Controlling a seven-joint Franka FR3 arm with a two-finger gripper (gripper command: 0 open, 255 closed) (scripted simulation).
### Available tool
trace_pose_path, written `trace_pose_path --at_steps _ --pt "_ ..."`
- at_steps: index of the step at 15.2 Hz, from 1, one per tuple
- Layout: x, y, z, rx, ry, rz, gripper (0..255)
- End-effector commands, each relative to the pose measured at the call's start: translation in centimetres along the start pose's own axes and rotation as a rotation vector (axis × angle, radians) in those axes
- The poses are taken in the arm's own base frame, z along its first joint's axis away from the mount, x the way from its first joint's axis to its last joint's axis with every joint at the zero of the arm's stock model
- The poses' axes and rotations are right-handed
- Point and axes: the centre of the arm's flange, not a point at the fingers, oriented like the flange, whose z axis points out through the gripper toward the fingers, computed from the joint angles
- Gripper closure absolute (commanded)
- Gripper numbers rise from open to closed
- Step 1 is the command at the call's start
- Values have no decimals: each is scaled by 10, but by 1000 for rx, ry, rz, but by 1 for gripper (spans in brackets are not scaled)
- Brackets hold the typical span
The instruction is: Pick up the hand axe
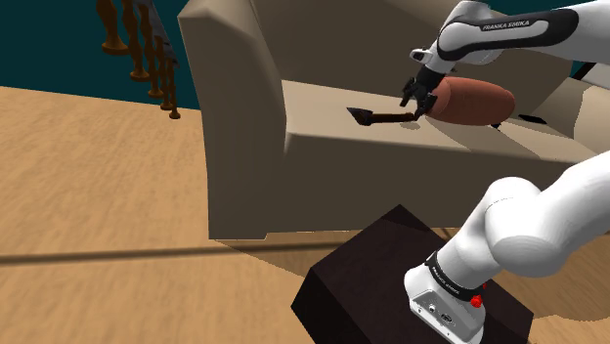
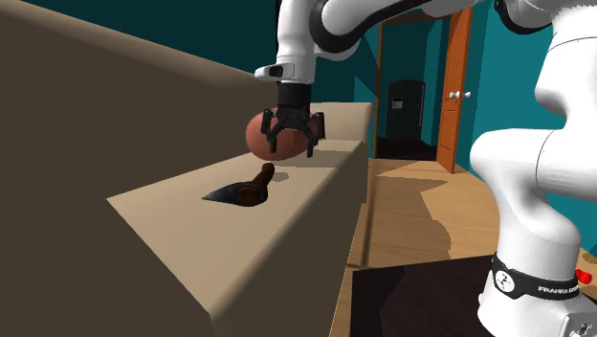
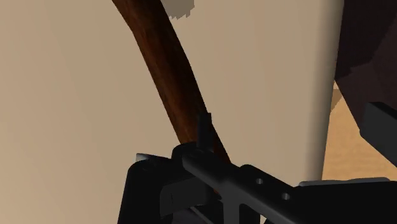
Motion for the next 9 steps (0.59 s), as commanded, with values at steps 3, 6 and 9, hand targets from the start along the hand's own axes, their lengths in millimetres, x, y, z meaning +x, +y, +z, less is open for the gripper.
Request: trace_pose_path --at_steps 3,6,9 --pt "2 49 18 -16 18 -217 0" --pt "5 64 29 -20 25 -282 0" --pt "5 63 45 -20 25 -282 0"
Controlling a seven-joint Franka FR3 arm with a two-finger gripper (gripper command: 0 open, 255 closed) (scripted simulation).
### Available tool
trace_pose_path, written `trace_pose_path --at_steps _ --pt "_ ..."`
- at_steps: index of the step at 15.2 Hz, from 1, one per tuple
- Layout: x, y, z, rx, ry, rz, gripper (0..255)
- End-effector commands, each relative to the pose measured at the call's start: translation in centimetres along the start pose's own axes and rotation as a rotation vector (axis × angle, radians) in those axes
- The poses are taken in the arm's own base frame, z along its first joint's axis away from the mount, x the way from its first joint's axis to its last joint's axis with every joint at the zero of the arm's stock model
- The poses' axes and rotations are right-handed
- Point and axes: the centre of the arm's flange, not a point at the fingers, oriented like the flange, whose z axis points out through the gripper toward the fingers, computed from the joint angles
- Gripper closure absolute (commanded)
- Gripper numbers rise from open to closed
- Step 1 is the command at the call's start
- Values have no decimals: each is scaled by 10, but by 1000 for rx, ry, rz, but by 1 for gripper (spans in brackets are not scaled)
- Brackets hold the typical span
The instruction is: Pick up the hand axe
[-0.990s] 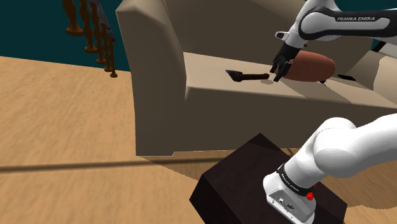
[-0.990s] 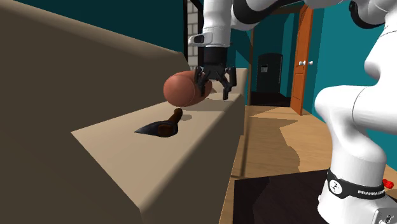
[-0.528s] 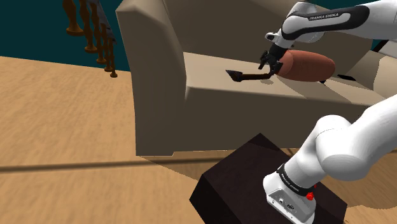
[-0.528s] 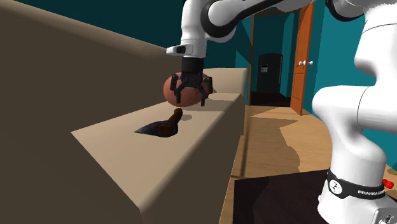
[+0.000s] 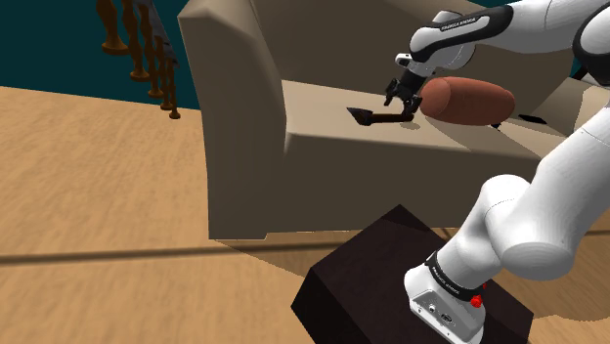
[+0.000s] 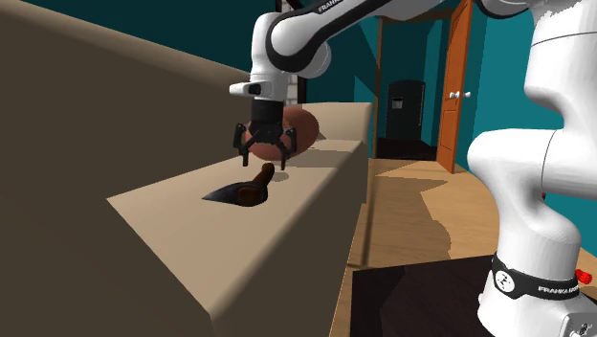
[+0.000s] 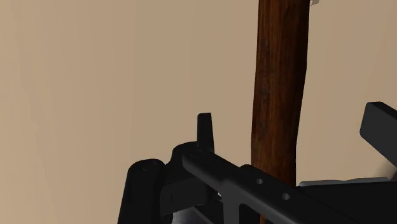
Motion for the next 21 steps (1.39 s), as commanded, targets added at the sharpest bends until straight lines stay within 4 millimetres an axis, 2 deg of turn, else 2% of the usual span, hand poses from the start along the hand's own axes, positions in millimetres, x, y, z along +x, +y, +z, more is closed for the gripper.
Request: trace_pose_path --at_steps 1,3,5,6,15,21 --pt "2 -1 10 -1 0 -3 0" --pt "2 -2 24 -1 0 -3 0" --pt "2 -2 24 -1 0 -2 0" --pt "2 -2 23 -1 0 -2 255" --pt "2 -2 24 -1 0 -3 255" --pt "2 0 -8 -1 0 -3 255"
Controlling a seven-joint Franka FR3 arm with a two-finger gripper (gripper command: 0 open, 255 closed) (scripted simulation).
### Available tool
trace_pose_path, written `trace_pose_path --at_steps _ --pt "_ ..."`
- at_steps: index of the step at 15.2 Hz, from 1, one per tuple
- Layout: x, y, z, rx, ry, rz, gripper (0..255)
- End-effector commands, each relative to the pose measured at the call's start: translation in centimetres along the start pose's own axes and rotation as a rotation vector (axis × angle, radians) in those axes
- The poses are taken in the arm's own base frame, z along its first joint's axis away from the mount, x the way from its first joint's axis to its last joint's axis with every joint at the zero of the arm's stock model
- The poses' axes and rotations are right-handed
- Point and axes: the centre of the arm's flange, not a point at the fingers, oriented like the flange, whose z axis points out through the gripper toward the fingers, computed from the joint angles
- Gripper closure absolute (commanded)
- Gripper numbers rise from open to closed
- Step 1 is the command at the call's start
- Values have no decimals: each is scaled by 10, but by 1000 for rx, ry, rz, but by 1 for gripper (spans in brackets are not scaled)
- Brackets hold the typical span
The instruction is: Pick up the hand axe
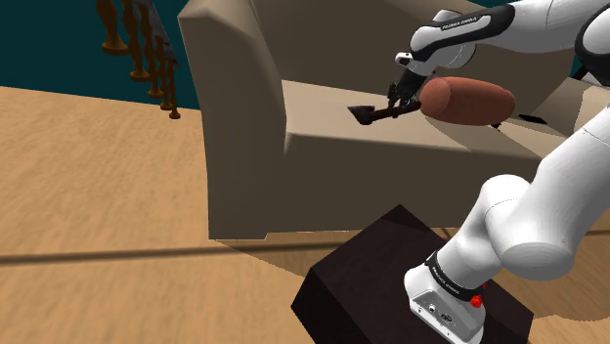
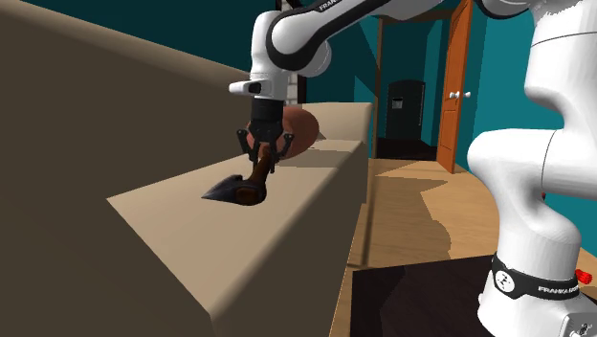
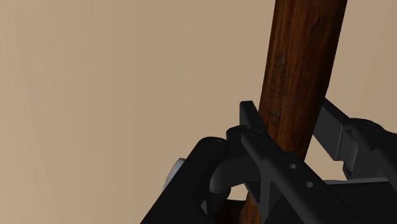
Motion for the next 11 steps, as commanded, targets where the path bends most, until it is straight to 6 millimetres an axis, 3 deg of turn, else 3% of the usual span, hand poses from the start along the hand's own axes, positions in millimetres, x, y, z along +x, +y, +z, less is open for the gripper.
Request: trace_pose_path --at_steps 1,9,11 --pt "0 1 -10 0 0 0 255" --pt "0 4 -52 0 0 0 255" --pt "0 5 -53 0 0 0 255"
